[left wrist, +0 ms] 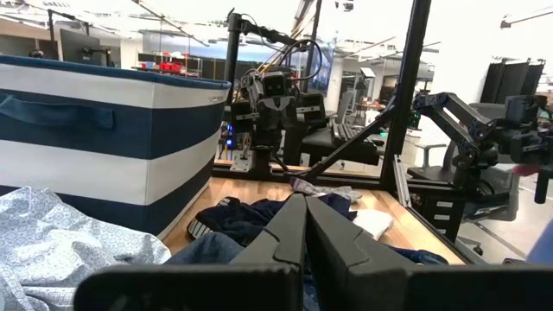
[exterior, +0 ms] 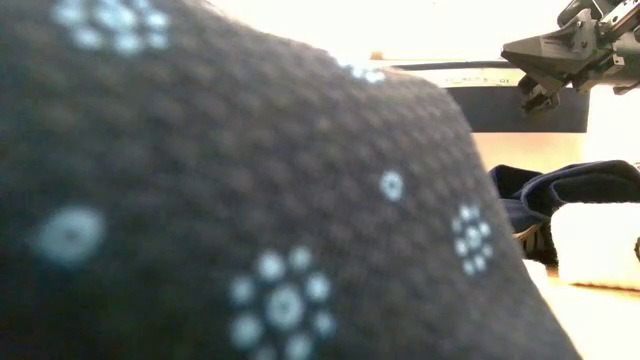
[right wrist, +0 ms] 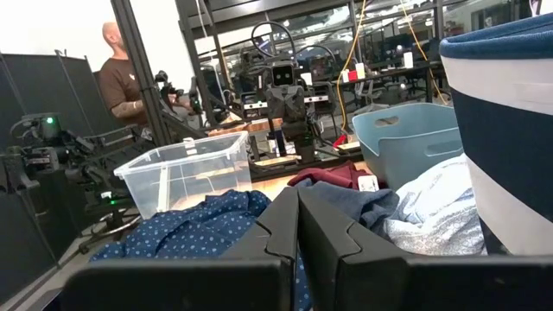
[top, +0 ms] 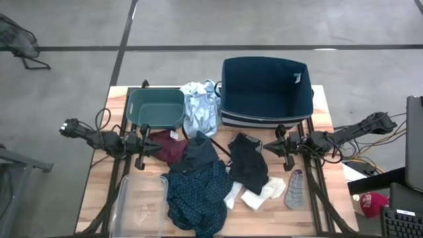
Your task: Pick & Place Cloths
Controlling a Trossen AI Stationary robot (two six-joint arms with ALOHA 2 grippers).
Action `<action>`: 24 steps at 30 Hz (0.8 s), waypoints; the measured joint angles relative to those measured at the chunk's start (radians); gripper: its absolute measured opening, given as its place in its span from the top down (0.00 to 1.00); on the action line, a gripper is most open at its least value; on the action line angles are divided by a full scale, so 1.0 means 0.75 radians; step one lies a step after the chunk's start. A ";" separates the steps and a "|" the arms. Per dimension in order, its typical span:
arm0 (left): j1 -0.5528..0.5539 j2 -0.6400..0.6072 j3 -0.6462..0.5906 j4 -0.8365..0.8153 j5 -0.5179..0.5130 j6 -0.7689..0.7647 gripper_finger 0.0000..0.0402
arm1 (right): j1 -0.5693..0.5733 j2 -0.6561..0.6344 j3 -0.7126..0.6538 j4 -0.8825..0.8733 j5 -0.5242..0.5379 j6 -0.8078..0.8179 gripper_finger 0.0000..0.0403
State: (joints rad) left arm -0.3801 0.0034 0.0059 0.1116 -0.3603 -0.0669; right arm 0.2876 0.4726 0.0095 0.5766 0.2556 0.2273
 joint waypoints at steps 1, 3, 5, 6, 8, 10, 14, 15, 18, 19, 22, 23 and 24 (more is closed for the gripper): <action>0.000 0.000 0.000 0.000 0.000 0.000 0.97 | 0.000 0.000 0.000 0.000 0.000 0.000 0.98; 0.000 0.000 0.000 0.000 0.000 0.000 0.97 | 0.000 0.000 0.000 0.000 0.000 0.000 0.98; 0.000 0.000 0.000 0.000 0.000 0.000 0.97 | 0.000 0.000 0.000 0.005 0.000 0.000 0.98; 0.000 0.000 0.000 0.000 -0.001 0.000 0.97 | 0.000 0.000 0.000 0.010 0.000 0.000 0.98; 0.001 0.000 0.000 -0.001 0.000 0.000 0.97 | 0.000 0.000 0.000 0.017 0.013 0.001 0.98; 0.001 0.000 0.000 0.000 0.000 0.000 0.97 | -0.001 0.000 0.000 0.027 0.017 0.024 0.98; 0.000 0.000 0.000 -0.001 0.000 0.000 0.97 | -0.001 0.000 0.000 0.058 0.018 0.157 0.98; 0.001 0.000 0.000 0.000 0.000 0.000 0.97 | -0.001 0.000 0.000 0.058 0.018 0.189 0.98; 0.000 0.000 0.000 0.000 0.000 0.000 0.97 | -0.001 0.000 0.000 0.122 0.018 0.490 0.98; 0.000 0.000 0.000 0.000 0.000 0.000 0.97 | -0.001 0.000 0.000 0.151 0.019 0.634 0.98; 0.000 0.000 0.000 0.000 0.000 0.000 0.97 | -0.001 0.000 0.001 0.181 0.063 0.949 0.98; 0.001 0.000 0.000 0.000 0.000 0.000 0.97 | -0.001 0.001 0.001 0.184 0.079 1.027 0.98; 0.000 0.000 0.000 0.000 0.000 0.000 0.97 | -0.001 0.000 0.001 0.183 0.082 1.086 0.98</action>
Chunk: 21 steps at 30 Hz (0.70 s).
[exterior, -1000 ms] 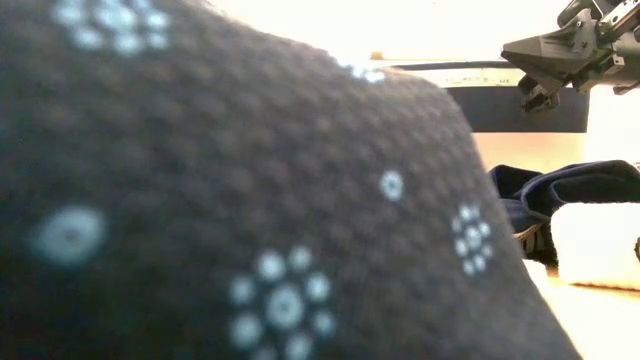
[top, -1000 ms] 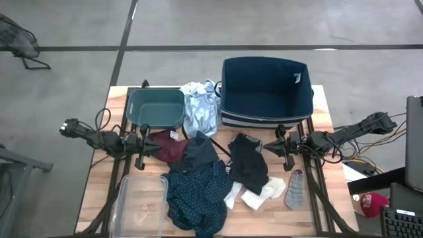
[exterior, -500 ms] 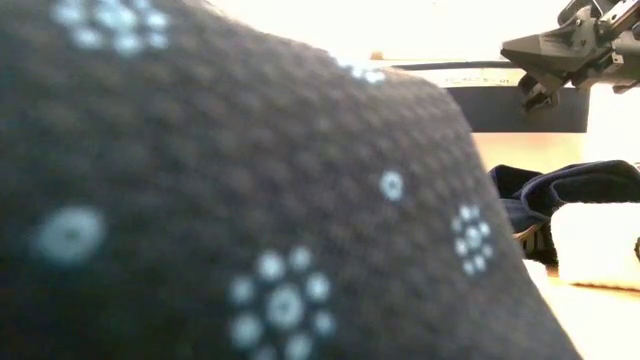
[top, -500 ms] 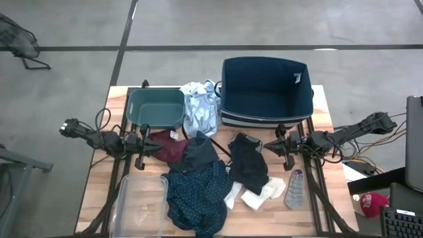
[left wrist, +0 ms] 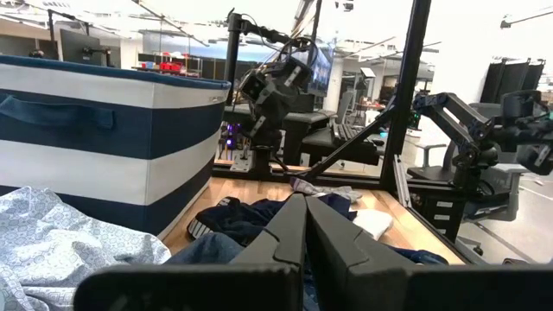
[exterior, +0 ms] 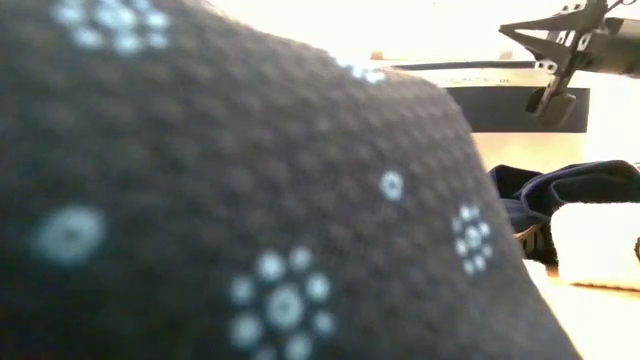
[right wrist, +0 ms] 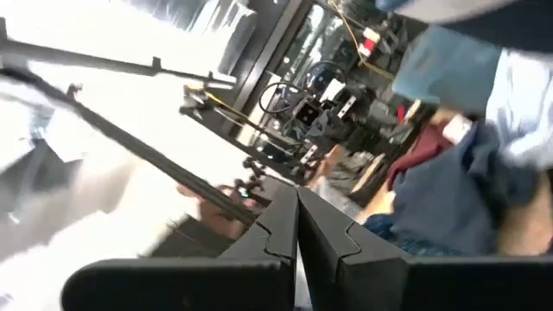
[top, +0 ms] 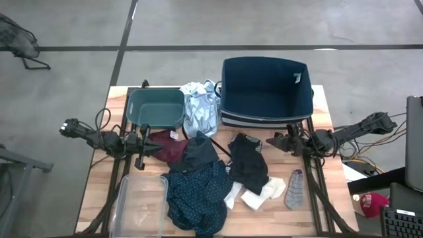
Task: Pick & Place Cloths
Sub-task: Put the dark blue boxers into the green bin
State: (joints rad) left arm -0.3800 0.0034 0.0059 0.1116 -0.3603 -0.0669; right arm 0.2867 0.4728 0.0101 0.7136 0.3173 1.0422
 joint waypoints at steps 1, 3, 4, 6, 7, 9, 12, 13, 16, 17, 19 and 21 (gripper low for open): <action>0.000 0.000 0.000 0.000 0.000 0.000 0.97 | 0.000 0.000 0.000 0.000 0.000 0.042 0.98; 0.000 0.000 0.000 0.000 -0.001 0.000 0.97 | 0.001 0.001 0.000 0.001 -0.001 0.082 0.98; 0.000 0.000 0.000 0.000 0.000 0.000 0.97 | 0.001 0.003 0.000 0.001 0.000 0.097 0.98; 0.000 0.000 0.000 0.000 0.000 0.000 0.97 | 0.001 0.003 0.000 0.001 -0.001 0.124 0.98; 0.000 0.000 0.000 0.000 0.000 0.000 0.97 | 0.001 0.003 0.000 0.001 -0.001 0.146 0.98; 0.000 0.000 0.000 0.000 0.000 0.000 0.97 | 0.001 0.003 0.000 0.003 0.000 0.210 0.98; 0.000 0.000 0.000 -0.001 0.000 0.000 0.97 | 0.001 0.001 0.000 0.005 -0.001 0.318 0.98; 0.000 0.000 0.000 0.000 -0.001 0.000 0.97 | 0.001 0.001 0.000 0.009 -0.007 0.319 0.98; 0.000 0.000 0.000 -0.001 0.000 0.000 0.97 | 0.002 0.001 0.001 0.046 -0.073 0.285 0.98; 0.000 0.000 0.000 0.000 0.000 0.000 0.97 | 0.002 0.001 0.009 0.043 -0.092 0.265 0.98; 0.000 0.000 0.000 -0.001 -0.001 0.000 0.97 | 0.002 0.005 0.049 0.028 -0.116 0.217 0.98; 0.000 0.000 0.000 0.000 0.000 0.000 0.97 | 0.002 0.025 0.116 -0.036 -0.117 0.177 0.98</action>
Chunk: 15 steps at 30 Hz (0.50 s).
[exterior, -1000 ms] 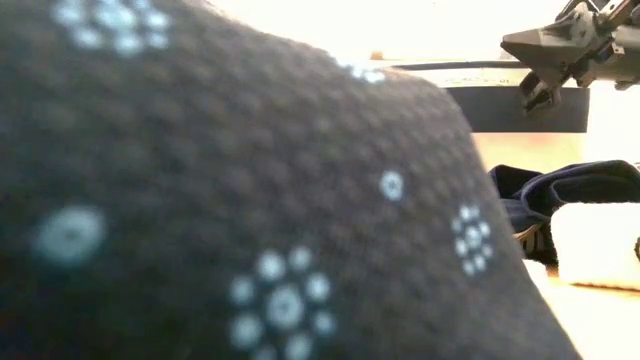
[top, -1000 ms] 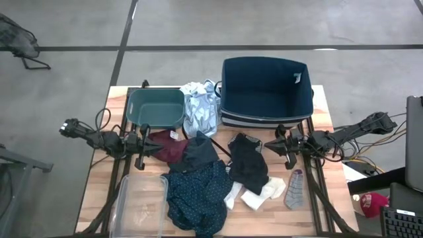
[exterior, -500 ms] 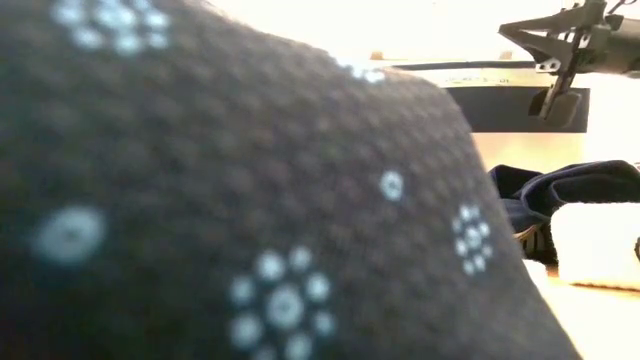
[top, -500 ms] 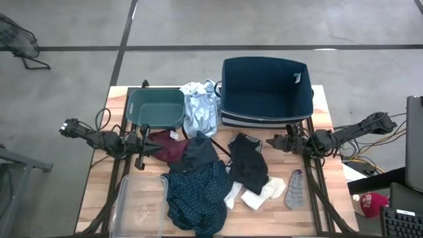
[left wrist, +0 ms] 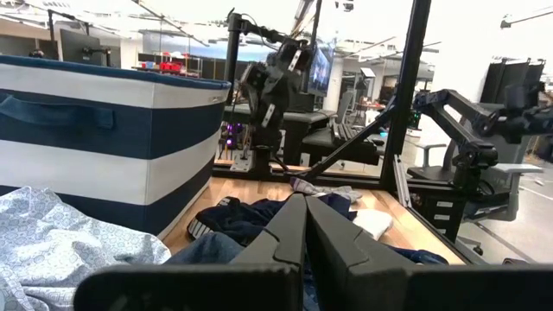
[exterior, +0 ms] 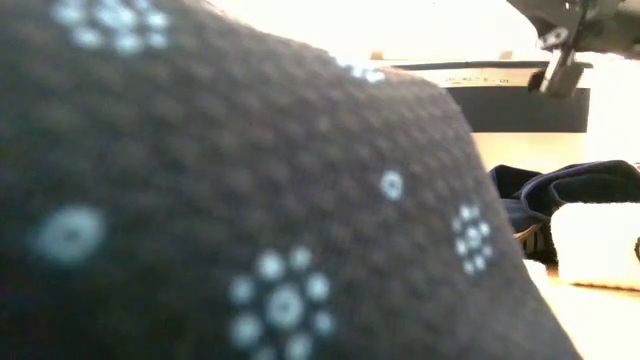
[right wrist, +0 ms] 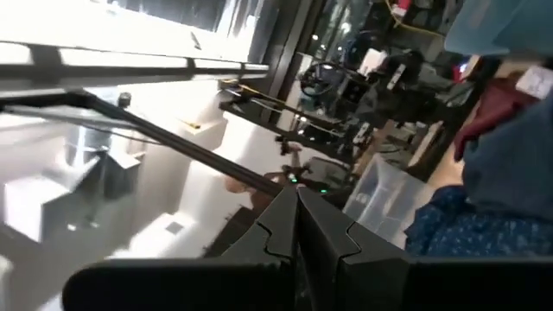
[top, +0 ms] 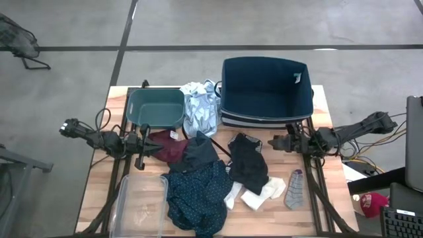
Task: Pick & Place Cloths
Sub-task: Put the dark blue boxers into the green bin
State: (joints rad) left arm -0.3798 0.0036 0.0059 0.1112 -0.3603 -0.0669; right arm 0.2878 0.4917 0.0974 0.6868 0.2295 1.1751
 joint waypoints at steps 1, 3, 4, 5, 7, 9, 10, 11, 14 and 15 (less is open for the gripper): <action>0.000 0.000 0.000 0.000 0.000 0.000 0.97 | 0.000 0.012 0.051 -0.063 0.000 -0.034 0.98; 0.000 0.000 0.000 0.000 0.000 0.000 0.97 | 0.000 0.048 0.169 -0.261 -0.002 -0.111 0.98; 0.000 0.000 0.000 0.000 0.000 0.000 0.97 | 0.000 0.070 0.237 -0.406 -0.003 -0.150 0.98; 0.000 0.000 0.000 0.000 0.000 0.000 0.97 | 0.000 0.092 0.301 -0.550 0.002 -0.176 0.98; 0.000 0.000 0.000 0.000 0.000 0.000 0.97 | 0.000 0.149 0.435 -0.873 0.029 -0.188 0.98; 0.000 0.000 0.000 0.000 0.000 0.000 0.97 | -0.001 0.215 0.559 -1.122 0.052 -0.165 0.98; 0.000 0.000 0.000 0.000 0.000 0.000 0.97 | -0.001 0.248 0.617 -1.230 0.052 -0.164 0.98; 0.000 0.000 0.000 0.000 0.000 0.000 0.97 | 0.000 0.283 0.672 -1.322 0.052 -0.164 0.98; 0.000 0.000 0.000 0.000 0.000 0.000 0.97 | 0.001 0.415 0.832 -1.580 0.051 -0.122 0.98; 0.000 0.000 0.000 0.000 0.000 0.000 0.97 | 0.001 0.462 0.878 -1.646 0.052 -0.119 0.98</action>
State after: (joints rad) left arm -0.3801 0.0034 0.0059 0.1109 -0.3607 -0.0669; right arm 0.2882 0.8382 0.7560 -0.5478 0.2681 1.0860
